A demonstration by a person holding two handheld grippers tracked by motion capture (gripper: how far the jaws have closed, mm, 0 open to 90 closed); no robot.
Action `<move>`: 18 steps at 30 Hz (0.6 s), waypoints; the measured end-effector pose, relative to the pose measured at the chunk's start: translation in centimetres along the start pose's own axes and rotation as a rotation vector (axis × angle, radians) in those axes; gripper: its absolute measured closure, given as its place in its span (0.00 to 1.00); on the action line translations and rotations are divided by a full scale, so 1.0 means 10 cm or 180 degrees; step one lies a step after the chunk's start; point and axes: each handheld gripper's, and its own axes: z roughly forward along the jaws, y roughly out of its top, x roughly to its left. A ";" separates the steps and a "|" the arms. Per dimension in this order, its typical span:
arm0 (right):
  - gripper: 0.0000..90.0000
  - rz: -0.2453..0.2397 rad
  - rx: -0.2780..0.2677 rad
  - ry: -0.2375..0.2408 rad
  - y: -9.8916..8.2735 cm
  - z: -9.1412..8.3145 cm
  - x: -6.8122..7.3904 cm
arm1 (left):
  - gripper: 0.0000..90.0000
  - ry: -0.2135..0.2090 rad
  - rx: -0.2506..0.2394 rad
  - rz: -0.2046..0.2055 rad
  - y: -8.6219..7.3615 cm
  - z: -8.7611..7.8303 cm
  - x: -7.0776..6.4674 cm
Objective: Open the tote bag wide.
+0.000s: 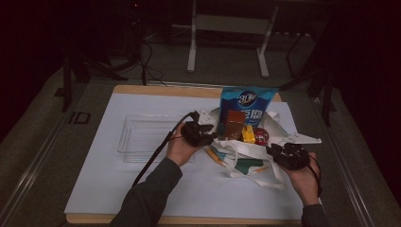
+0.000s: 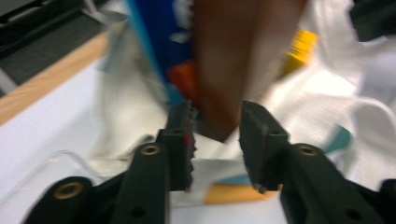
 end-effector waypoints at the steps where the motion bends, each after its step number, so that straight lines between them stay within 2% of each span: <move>1: 0.78 0.0005 0.0004 0.0018 -0.02 0.02 0.01 | 0.78 -0.0030 0.0030 0.0027 -0.02 0.03 -0.04; 3: 0.78 0.0031 -0.0007 0.0081 -0.04 0.07 0.04 | 0.82 0.0006 0.0095 0.0078 -0.06 0.11 -0.12; 5: 0.78 0.0023 0.0013 0.0105 -0.07 0.13 0.08 | 0.85 -0.0011 0.0138 0.0054 -0.10 0.16 -0.16; 9: 0.79 -0.0029 0.0079 0.0089 -0.11 0.27 0.16 | 0.88 0.0059 0.0275 0.0127 -0.18 0.26 -0.24; 12: 0.80 -0.0053 0.0126 0.0041 -0.15 0.36 0.18 | 0.88 0.0102 0.0343 0.0152 -0.22 0.34 -0.26; 18: 0.83 -0.0029 0.0209 0.0050 -0.23 0.53 0.18 | 0.89 0.0180 0.0467 0.0191 -0.30 0.46 -0.28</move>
